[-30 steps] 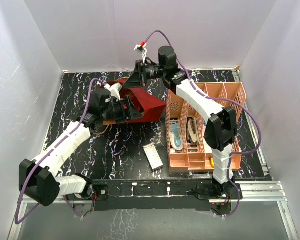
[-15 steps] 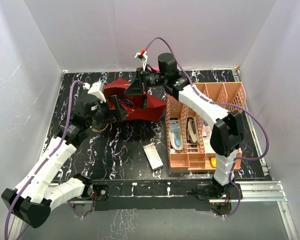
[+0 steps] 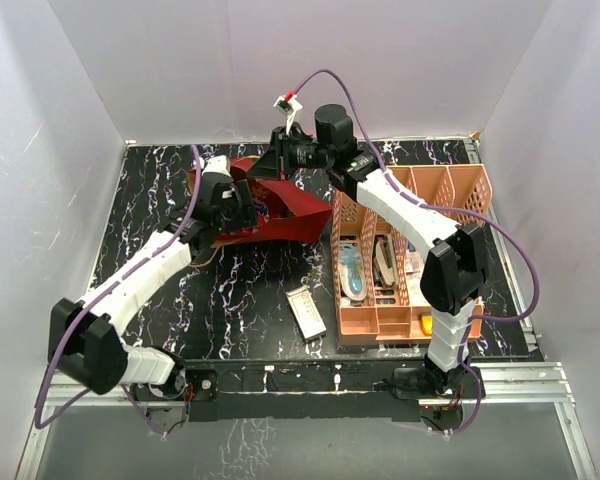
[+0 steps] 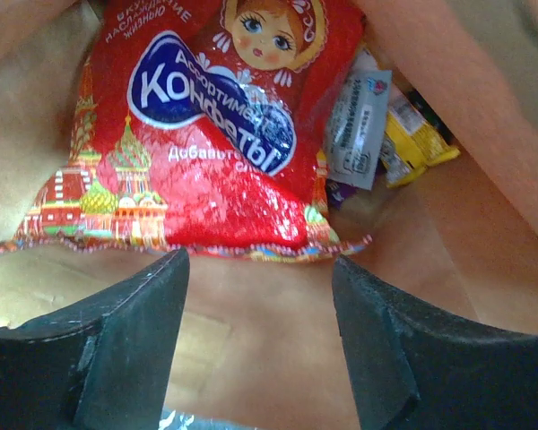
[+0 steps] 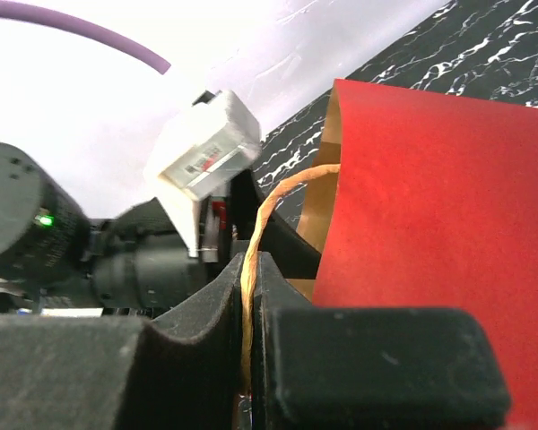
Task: Take the snacks out of the paper bag
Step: Take out the snack from the paper bag, then place the snack at the center of the board.
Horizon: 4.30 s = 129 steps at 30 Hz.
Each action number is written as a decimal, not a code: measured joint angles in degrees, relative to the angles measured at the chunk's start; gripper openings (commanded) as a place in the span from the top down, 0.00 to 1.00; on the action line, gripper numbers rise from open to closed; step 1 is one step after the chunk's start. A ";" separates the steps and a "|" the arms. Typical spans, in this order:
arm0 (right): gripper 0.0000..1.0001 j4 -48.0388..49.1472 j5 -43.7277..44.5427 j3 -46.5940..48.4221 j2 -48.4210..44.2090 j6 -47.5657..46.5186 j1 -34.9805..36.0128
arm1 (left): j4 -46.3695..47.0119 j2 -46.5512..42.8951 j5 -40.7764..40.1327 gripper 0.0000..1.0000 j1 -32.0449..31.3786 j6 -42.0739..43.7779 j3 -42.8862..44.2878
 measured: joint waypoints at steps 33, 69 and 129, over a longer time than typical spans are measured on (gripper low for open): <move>0.92 -3.76 7.37 2.71 -0.52 -0.94 -0.76 | 31.36 20.61 -0.11 0.56 5.90 6.16 -5.01; 0.92 -4.09 12.52 -0.39 -3.43 -4.70 -0.68 | 5.03 3.26 4.48 1.00 6.32 4.46 0.24; 0.92 -0.61 22.77 -3.02 -2.10 -4.94 -19.52 | -23.65 -17.75 -18.86 1.00 5.99 12.24 10.73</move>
